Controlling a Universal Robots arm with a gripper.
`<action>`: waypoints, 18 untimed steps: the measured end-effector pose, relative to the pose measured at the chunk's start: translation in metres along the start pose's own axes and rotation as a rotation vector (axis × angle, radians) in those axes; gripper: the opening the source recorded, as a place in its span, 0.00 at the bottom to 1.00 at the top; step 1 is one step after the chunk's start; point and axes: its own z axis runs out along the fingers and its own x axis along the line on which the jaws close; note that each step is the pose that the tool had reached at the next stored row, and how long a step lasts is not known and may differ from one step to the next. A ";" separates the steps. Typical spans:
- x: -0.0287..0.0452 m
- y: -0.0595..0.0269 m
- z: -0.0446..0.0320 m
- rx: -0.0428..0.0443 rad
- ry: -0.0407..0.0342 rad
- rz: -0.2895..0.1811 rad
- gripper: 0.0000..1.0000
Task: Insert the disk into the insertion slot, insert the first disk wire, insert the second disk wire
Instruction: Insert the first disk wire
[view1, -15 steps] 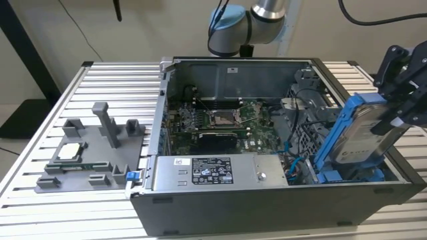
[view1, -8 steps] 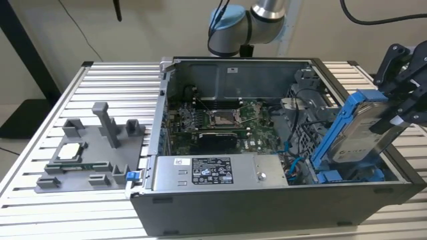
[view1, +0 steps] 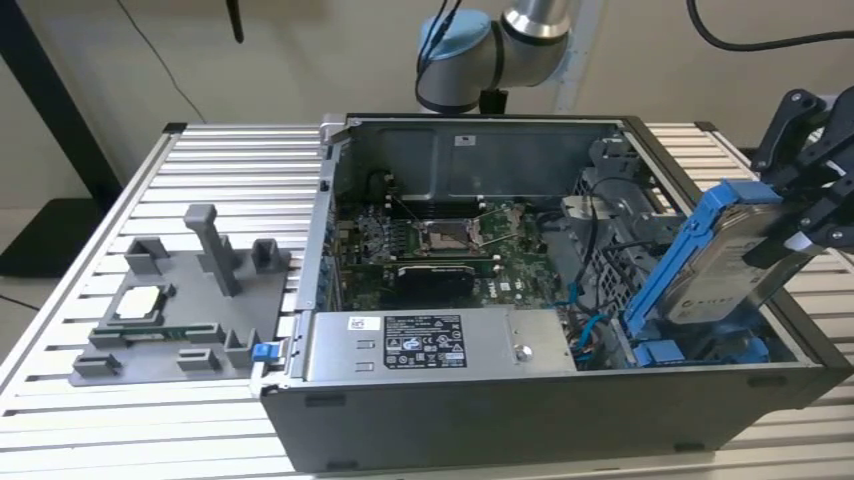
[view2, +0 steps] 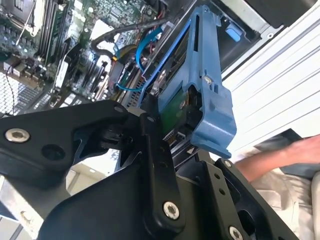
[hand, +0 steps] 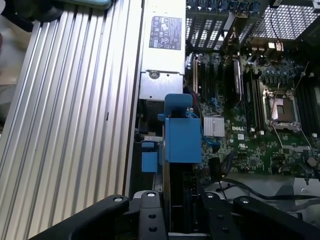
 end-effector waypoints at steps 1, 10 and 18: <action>0.0001 -0.0006 0.0007 -0.0008 -0.0002 0.000 0.00; 0.0006 -0.0047 0.0104 -0.0067 -0.0055 -0.003 0.00; 0.0011 -0.0102 0.0208 -0.0074 -0.0055 -0.003 1.00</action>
